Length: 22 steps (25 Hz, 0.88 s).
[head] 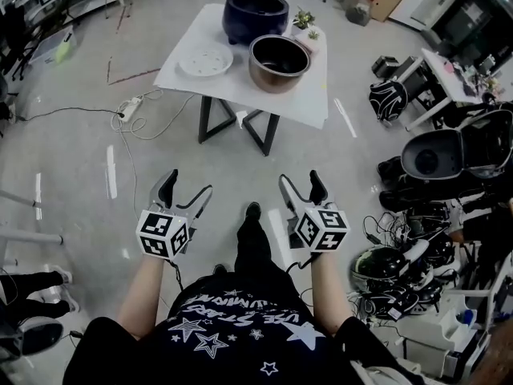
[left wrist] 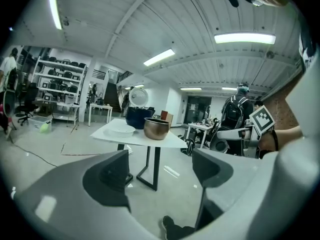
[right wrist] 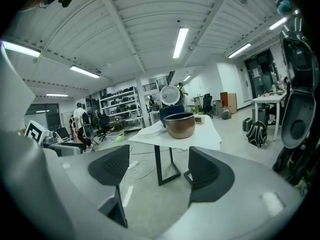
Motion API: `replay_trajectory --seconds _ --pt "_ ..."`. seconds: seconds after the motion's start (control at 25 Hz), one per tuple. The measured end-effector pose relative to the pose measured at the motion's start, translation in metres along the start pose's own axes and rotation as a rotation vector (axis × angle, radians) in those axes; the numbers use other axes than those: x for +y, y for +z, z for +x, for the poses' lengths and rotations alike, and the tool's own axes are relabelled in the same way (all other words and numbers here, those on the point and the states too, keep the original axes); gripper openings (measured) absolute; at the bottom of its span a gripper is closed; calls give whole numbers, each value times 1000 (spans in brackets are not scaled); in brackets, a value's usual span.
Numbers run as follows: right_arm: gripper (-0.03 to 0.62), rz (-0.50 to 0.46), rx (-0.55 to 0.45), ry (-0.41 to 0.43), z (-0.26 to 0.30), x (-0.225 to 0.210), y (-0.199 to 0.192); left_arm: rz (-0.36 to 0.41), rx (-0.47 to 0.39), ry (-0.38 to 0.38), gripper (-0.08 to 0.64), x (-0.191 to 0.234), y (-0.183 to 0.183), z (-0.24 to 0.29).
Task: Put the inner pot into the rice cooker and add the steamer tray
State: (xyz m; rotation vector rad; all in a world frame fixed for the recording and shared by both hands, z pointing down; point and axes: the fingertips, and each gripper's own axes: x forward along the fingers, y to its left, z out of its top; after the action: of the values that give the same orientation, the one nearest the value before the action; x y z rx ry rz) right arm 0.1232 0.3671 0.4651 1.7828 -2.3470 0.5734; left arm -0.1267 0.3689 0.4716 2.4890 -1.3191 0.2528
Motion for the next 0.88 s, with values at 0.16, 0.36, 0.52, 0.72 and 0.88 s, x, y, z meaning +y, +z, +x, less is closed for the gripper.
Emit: replay_trajectory --seconds 0.16,0.36,0.52,0.72,0.88 --pt "388 18 10 12 37 -29 7 -3 10 8 397 14 9 47" --pt "388 52 5 7 88 -77 36 -14 15 4 397 22 38 116" --pt "388 83 -12 9 126 -115 67 19 22 6 397 24 68 172" --pt "387 115 -28 23 165 -154 96 9 5 21 397 28 100 228" --pt "385 136 -39 36 191 -178 113 -15 -8 40 397 34 116 259"
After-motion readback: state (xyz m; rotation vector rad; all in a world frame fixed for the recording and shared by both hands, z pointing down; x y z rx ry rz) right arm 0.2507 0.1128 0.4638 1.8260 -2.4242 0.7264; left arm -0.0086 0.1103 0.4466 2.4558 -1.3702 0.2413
